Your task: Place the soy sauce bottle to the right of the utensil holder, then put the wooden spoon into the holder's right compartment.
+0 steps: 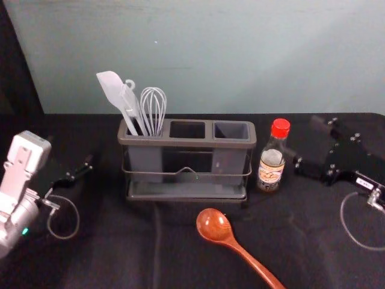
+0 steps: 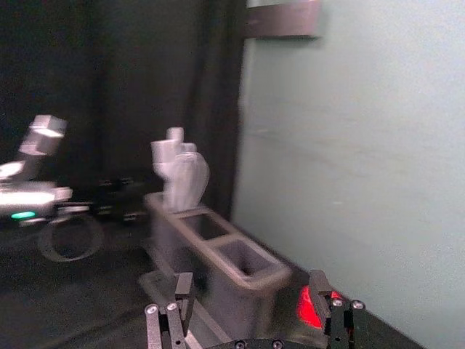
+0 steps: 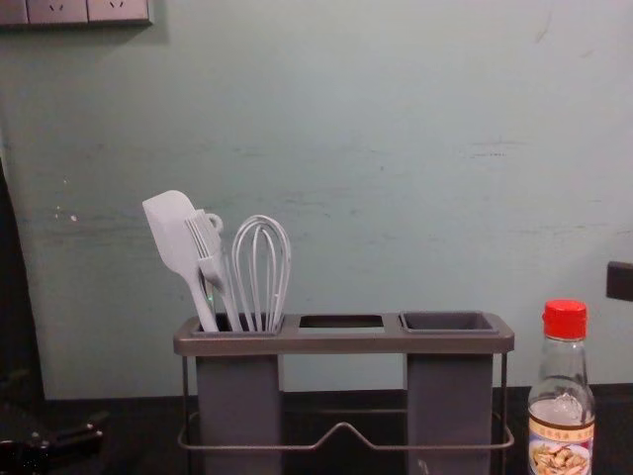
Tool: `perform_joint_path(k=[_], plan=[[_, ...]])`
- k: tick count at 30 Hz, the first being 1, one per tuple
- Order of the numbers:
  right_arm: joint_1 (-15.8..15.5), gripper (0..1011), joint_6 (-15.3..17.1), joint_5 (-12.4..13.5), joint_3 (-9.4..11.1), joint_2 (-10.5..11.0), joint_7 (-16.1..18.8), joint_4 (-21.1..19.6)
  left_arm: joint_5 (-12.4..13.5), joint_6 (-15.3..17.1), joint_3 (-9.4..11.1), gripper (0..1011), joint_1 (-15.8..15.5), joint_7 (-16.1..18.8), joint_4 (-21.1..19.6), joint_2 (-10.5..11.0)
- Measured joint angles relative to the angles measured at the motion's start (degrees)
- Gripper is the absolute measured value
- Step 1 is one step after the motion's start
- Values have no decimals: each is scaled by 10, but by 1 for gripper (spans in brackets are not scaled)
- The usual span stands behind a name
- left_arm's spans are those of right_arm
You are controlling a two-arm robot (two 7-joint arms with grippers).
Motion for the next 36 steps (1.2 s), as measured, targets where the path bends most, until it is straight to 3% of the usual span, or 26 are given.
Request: perform_joint_path(k=[5, 6, 8, 10, 11, 14, 15, 19, 22, 29, 36], plan=[[-13, 1004, 75, 25, -11, 45, 19, -71, 0, 0, 0, 1011, 0, 0, 0, 0], [-13, 1004, 110, 29, -20, 57, 16, -93, 0, 0, 0, 1011, 0, 0, 0, 0], [-7, 1004, 149, 30, -32, 68, 10, -112, 0, 0, 0, 1011, 0, 0, 0, 0], [12, 1004, 210, 28, -57, 80, 1, -134, 0, 0, 0, 1012, 0, 0, 0, 0], [37, 1004, 260, 23, -83, 86, 0, -144, 0, 0, 0, 1011, 0, 0, 0, 0], [82, 1004, 337, 10, -130, 89, 3, -150, 0, 0, 0, 1011, 0, 0, 0, 0], [111, 1004, 379, 1, -157, 87, 5, -150, 0, 0, 0, 1011, 0, 0, 0, 0], [171, 1004, 461, -15, -211, 75, 13, -134, 0, 0, 0, 1011, 0, 0, 0, 0], [224, 1004, 521, -31, -258, 53, 20, -92, 0, 0, 0, 1012, 0, 0, 0, 0], [297, 1004, 560, -69, -334, 28, 35, -34, 0, 0, 0, 1011, 0, 0, 0, 0], [347, 1004, 574, -96, -384, 0, 49, 4, 0, 0, 0, 1011, 0, 0, 0, 0]])
